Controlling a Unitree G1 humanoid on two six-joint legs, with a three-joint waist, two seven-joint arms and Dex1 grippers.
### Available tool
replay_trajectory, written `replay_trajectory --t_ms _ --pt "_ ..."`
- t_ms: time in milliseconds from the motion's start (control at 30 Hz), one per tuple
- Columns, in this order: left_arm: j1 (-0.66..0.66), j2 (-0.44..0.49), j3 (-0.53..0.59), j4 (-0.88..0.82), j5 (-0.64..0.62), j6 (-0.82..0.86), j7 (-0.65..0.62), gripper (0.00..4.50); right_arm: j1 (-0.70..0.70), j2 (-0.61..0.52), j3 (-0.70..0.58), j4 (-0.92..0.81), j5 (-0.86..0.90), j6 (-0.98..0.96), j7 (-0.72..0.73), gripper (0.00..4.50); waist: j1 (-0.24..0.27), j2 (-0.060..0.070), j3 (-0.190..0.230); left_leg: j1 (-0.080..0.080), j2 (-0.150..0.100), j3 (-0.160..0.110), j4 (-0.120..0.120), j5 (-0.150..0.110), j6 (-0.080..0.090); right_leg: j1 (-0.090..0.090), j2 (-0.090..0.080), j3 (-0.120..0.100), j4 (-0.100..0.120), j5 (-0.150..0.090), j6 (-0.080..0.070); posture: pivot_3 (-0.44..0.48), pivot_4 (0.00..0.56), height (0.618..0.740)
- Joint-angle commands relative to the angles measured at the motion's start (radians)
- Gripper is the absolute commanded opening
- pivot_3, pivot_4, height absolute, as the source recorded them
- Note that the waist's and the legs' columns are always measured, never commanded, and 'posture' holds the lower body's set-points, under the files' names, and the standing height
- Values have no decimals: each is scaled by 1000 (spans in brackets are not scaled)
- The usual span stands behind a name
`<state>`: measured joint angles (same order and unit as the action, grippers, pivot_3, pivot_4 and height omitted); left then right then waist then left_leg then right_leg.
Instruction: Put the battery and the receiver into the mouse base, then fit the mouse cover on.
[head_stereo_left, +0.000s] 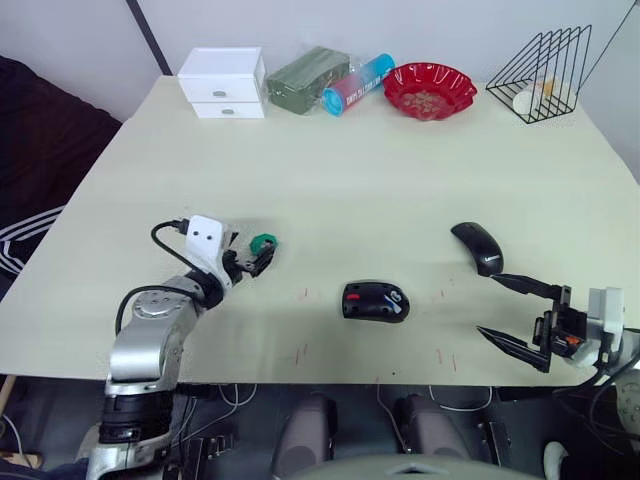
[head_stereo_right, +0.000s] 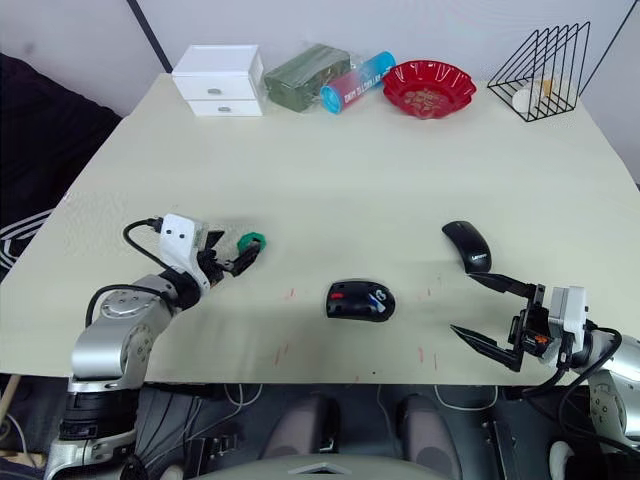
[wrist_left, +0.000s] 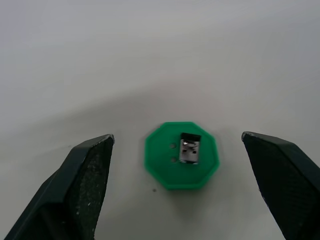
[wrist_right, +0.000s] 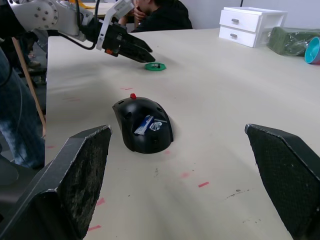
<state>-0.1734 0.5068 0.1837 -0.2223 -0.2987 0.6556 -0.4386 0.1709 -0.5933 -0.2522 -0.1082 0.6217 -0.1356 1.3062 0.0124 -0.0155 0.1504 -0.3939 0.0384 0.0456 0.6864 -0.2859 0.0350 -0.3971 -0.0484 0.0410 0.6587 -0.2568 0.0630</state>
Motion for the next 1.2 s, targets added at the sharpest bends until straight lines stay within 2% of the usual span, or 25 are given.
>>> replay_trajectory --t_ms 33,67,433,833,867,900,933,1200 --pt "-19 14 4 -53 9 59 37 3053 4 -7 -19 -10 9 -12 7 4500 -1 0 0 0 0 0 0 0 0 0 0 0 0 0 0 0 150 740" --pt "-24 17 2 -60 12 73 44 2642 4 -10 -19 -11 10 -9 8 4500 -1 0 0 0 0 0 0 0 0 0 0 0 0 0 0 0 150 740" --pt "-38 17 -31 -118 7 197 81 2642 -18 -33 -22 -1 18 10 26 4500 0 0 0 0 0 0 0 0 0 0 0 0 0 0 0 0 150 740" --pt "-58 27 -44 -82 16 174 71 2642 -22 -36 -24 4 13 9 25 4500 0 0 0 0 0 0 0 0 0 0 0 0 0 0 0 0 150 740" --pt "-62 26 -43 -77 17 176 72 2115 -22 -36 -24 3 13 9 24 4500 0 0 0 0 0 0 0 0 0 0 0 0 0 0 0 0 150 740" --pt "-64 26 -43 -74 18 178 73 1823 -22 -36 -25 3 13 9 23 4500 0 0 0 0 0 0 0 0 0 0 0 0 0 0 0 0 150 740" --pt "-69 22 -41 -67 13 182 71 1342 -21 -35 -25 2 12 9 22 4500 0 0 0 0 0 0 0 0 0 0 0 0 0 0 0 0 150 740" --pt "-77 26 -48 -46 24 175 71 1342 -13 -31 -27 -3 10 6 13 4500 0 0 0 0 0 0 0 0 0 0 0 0 0 0 0 0 150 740"
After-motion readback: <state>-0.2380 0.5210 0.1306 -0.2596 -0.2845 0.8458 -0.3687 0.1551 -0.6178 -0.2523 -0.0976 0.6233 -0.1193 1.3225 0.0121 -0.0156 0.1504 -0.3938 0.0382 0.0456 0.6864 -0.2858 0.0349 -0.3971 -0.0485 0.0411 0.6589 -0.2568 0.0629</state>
